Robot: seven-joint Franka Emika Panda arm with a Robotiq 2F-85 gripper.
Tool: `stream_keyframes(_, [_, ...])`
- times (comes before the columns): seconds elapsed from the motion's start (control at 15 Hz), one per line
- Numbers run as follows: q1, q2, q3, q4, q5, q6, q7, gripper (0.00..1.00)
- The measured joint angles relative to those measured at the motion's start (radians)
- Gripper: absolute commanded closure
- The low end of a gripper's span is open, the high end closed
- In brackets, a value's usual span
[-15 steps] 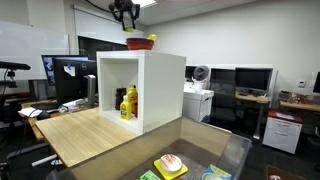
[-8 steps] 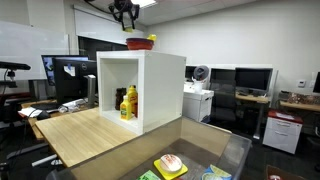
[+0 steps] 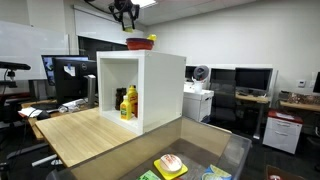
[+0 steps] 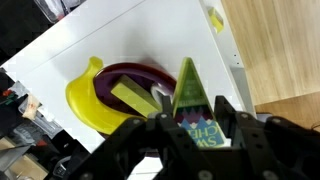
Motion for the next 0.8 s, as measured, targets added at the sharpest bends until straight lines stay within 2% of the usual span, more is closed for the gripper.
stream_keyframes(0.8, [0.006,0.014,0.007,0.014,0.000,-0.001,0.000,0.78])
